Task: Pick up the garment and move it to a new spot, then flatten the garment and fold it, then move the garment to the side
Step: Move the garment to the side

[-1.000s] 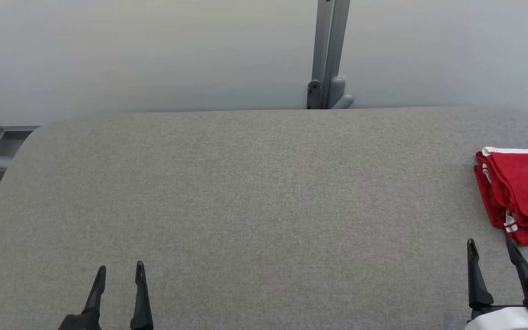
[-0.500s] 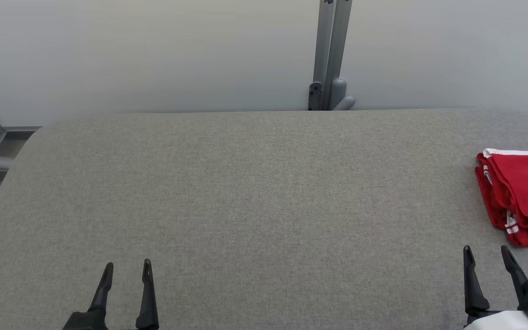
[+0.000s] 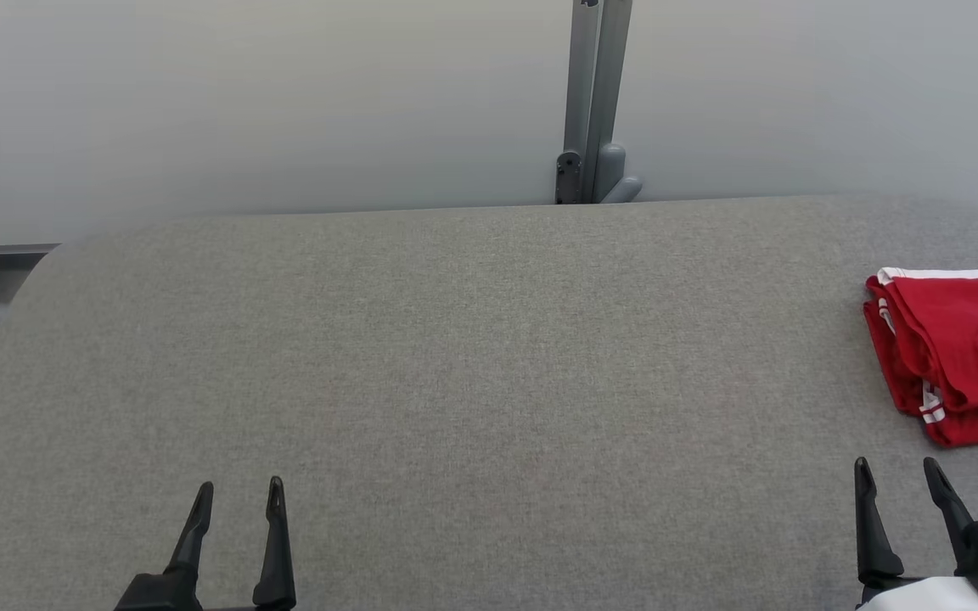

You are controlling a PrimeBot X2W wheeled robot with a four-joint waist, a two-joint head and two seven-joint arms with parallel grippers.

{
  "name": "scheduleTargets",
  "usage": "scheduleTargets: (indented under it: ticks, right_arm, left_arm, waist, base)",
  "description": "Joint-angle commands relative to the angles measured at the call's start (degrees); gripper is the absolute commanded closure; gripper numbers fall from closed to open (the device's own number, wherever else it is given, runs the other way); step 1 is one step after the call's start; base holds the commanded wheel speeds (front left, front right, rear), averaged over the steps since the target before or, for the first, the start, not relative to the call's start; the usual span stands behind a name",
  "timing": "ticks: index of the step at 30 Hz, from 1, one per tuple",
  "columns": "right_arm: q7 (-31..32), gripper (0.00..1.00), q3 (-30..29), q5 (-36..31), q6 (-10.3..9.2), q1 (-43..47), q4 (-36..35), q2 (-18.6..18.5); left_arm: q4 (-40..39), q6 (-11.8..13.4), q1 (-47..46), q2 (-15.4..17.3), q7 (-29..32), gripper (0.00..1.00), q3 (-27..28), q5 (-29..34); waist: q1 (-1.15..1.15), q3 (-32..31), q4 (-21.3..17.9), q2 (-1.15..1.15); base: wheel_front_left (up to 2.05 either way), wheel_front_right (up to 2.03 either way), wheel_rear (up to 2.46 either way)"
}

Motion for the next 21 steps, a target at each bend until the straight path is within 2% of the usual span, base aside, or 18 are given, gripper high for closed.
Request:
scheduleTargets:
  ticks: [1,21]
  right_arm:
    - [-0.23,0.00,-0.04,0.41,-0.08,0.27,0.15,-0.09]
    - [-0.23,0.00,0.28,0.58,-0.08,-0.12,0.43,-0.09]
  left_arm:
    - [0.09,-0.19,-0.62,0.09,0.01,0.00,0.27,0.06]
    - [0.39,-0.19,-0.55,0.09,0.01,0.00,0.26,-0.43]
  waist:
    - [0.00,-0.01,-0.28,0.00]
    - [0.00,-0.17,-2.57,0.00]
  base:
    - [0.00,0.00,0.00]
    - [0.00,0.00,0.00]
